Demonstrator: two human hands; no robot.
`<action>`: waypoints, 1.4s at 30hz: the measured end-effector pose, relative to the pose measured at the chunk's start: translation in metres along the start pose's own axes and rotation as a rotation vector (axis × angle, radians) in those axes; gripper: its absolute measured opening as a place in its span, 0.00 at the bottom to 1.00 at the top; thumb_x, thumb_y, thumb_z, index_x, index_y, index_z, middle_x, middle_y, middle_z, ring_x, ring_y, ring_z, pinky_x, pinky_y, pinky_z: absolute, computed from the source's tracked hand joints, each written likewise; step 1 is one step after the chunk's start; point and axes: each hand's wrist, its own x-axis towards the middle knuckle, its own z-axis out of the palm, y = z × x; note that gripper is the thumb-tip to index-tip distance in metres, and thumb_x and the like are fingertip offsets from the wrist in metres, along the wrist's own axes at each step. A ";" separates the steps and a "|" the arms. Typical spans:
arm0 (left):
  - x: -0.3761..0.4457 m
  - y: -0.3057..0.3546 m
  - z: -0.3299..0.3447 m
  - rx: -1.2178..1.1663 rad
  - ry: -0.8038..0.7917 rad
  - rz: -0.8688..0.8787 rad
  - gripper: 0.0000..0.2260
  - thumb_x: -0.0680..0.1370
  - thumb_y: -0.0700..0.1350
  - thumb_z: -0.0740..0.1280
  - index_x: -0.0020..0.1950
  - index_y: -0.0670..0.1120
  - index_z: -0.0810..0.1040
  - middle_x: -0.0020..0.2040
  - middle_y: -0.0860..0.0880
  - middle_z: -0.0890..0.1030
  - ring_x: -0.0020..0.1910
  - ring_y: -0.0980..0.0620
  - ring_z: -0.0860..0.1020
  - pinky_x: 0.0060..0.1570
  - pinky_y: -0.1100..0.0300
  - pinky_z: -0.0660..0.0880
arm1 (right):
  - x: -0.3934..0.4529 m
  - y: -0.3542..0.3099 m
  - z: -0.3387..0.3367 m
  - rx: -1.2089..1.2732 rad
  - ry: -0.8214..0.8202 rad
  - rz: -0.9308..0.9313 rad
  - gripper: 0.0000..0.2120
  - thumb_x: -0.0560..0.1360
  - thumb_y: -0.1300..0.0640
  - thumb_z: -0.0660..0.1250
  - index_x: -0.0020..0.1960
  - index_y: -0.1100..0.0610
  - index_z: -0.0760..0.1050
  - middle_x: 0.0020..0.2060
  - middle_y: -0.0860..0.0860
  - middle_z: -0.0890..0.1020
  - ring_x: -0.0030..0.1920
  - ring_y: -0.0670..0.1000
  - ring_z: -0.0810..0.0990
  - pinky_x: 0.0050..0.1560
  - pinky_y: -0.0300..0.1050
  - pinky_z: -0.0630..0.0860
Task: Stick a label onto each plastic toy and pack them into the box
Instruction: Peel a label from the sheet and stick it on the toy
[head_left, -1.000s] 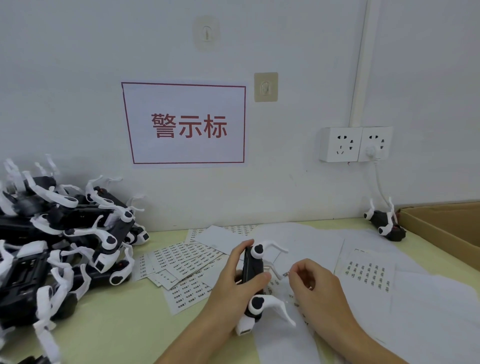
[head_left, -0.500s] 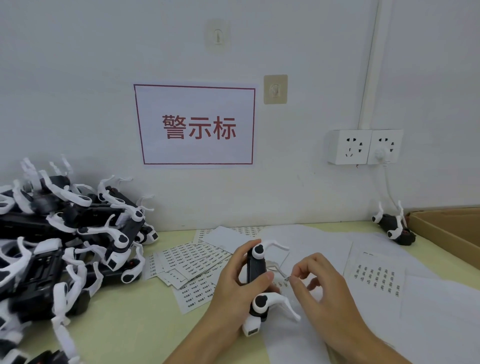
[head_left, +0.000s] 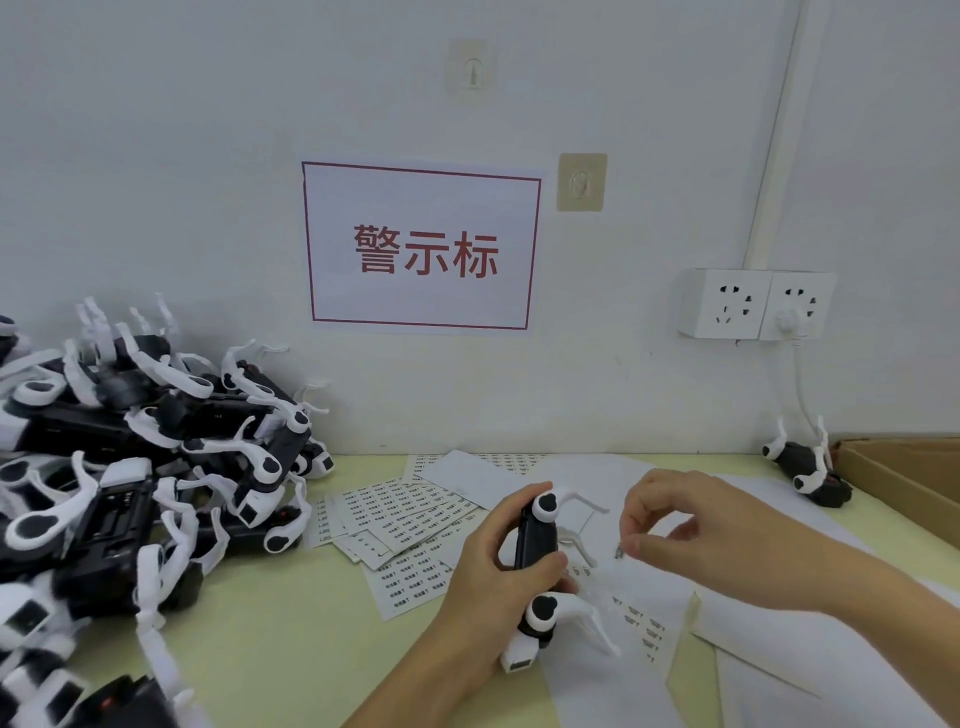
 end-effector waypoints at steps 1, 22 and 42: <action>0.000 0.000 0.000 0.004 -0.004 0.001 0.27 0.70 0.39 0.71 0.65 0.61 0.77 0.52 0.50 0.84 0.42 0.40 0.84 0.48 0.48 0.81 | 0.003 0.000 0.003 0.009 0.017 -0.002 0.08 0.75 0.51 0.70 0.39 0.41 0.80 0.47 0.38 0.79 0.52 0.39 0.79 0.53 0.40 0.78; -0.003 0.009 0.001 -0.048 -0.029 -0.004 0.27 0.67 0.35 0.67 0.61 0.59 0.80 0.58 0.48 0.82 0.43 0.39 0.84 0.47 0.50 0.81 | 0.049 -0.008 0.040 -0.039 0.109 -0.036 0.10 0.74 0.54 0.73 0.35 0.44 0.81 0.50 0.37 0.75 0.51 0.33 0.73 0.46 0.29 0.64; -0.003 0.006 0.001 0.029 -0.037 0.051 0.27 0.70 0.35 0.66 0.63 0.59 0.79 0.57 0.50 0.83 0.46 0.43 0.84 0.51 0.48 0.82 | 0.047 -0.004 0.049 -0.096 0.175 -0.031 0.09 0.74 0.55 0.72 0.36 0.46 0.80 0.51 0.36 0.72 0.55 0.36 0.71 0.53 0.37 0.68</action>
